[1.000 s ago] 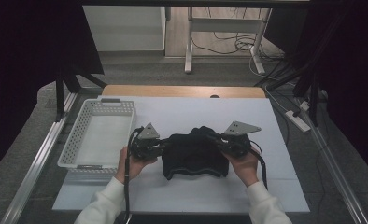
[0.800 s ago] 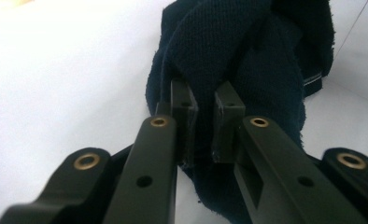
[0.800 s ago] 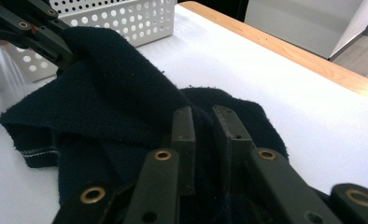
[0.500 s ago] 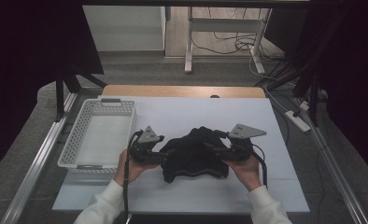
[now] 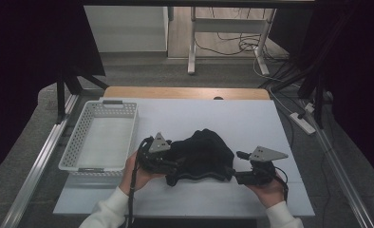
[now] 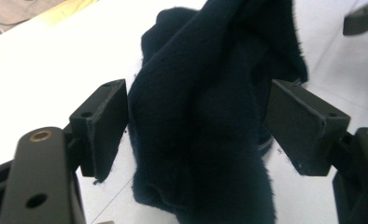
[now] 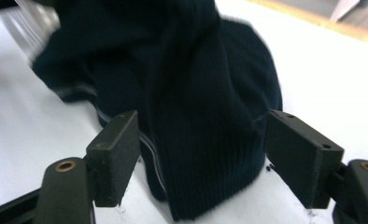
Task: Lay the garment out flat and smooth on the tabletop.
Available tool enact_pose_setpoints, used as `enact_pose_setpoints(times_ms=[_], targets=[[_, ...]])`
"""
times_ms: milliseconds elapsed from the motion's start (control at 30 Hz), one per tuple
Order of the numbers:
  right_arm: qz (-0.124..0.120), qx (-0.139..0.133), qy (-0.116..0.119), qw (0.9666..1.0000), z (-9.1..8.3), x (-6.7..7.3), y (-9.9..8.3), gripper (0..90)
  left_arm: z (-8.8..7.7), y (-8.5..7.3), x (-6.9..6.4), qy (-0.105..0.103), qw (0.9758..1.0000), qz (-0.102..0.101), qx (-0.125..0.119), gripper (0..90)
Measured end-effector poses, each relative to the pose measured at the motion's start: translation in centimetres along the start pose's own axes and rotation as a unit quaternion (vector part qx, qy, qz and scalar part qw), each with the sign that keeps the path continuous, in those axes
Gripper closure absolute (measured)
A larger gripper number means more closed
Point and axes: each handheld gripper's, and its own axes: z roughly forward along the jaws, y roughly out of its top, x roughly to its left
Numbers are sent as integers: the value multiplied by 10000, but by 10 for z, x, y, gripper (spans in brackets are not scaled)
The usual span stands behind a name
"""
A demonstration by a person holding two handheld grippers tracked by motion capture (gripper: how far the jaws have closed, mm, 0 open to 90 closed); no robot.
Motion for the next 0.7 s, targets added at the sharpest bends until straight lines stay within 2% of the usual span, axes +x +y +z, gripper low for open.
enact_pose_setpoints(times_ms=[233, 400, 500, 600, 700], targets=[[24, 502, 8, 9987, 22, -3, -16, 253, 8, -8, 6, 24, 9999, -59, 115, 304], [-15, 662, 10, 9978, 30, 0, -20, 248, 9, -11, 8, 17, 9999, -95, 130, 359], [-48, 772, -89, 9970, 35, 2, -21, 261, 11, -13, 8, -28, 9998, -86, 164, 451], [-37, 873, -205, 9960, 38, 1, -22, 344, 12, -16, 9, -42, 9998, -82, 176, 612], [-57, 999, -163, 9948, 42, 0, -24, 526, 10, -18, 11, -87, 9998, -105, 162, 736]])
